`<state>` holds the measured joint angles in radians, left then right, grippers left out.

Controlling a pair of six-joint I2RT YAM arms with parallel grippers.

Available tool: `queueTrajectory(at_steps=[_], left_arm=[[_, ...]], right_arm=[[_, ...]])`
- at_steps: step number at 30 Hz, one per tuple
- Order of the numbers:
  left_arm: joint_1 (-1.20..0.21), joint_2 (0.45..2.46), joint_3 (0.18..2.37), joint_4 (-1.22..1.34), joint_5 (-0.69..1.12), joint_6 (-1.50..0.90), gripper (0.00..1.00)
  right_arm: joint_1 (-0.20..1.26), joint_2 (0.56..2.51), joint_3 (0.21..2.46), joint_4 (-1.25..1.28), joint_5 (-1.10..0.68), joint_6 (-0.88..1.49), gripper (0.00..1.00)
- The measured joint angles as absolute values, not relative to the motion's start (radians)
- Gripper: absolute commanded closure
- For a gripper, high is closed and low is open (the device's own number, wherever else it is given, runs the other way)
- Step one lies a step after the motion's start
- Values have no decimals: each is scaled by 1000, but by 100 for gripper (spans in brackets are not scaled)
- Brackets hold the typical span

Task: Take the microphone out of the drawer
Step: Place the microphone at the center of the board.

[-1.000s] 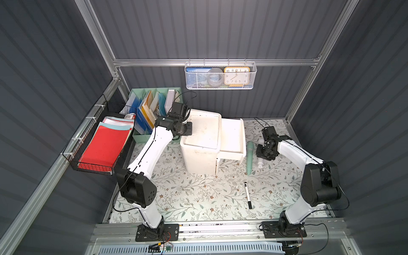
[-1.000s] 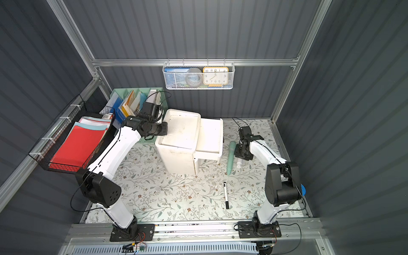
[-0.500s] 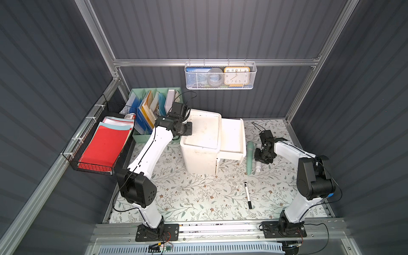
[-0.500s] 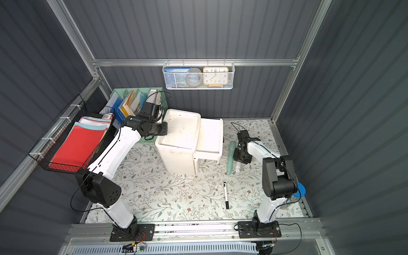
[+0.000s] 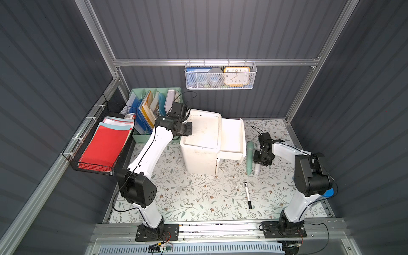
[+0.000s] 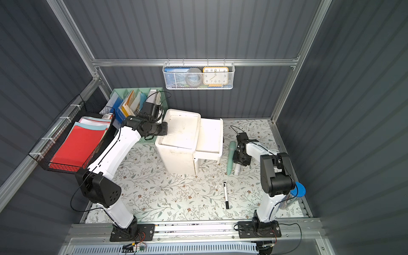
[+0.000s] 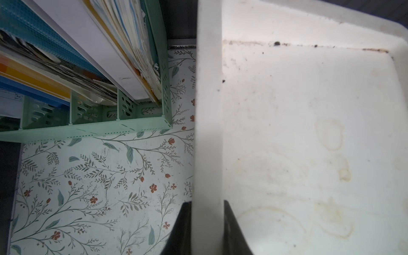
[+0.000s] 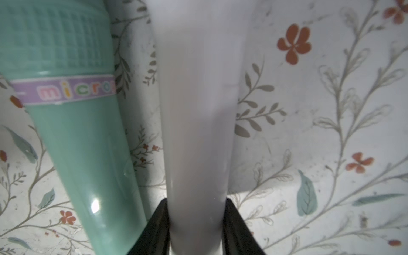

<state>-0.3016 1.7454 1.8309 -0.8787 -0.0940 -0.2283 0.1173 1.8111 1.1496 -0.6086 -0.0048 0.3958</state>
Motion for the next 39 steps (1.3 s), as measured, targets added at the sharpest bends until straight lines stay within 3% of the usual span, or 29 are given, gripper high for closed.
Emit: queueTrajectory(at_steps=[10,19,23,32,39], left_arm=[[-302,1745,1831,-879,-94,-228,95],[-302,1745,1831,-879,-94,-228,95],[-302,1745,1831,-879,-94,-228,96],[-302,1745,1831,-879,-94,-228,96],[-302,1745,1831,-879,-94,-228,96]], right_arm=[[117,1806,1147,-625,-19,408,53],[115,1713,1200,-693,-3,406,52],[104,1656,1253,-712,2,403,59],[59,1517,1280,-664,-160,419,100],[56,1500,1287,-598,-374,433,100]])
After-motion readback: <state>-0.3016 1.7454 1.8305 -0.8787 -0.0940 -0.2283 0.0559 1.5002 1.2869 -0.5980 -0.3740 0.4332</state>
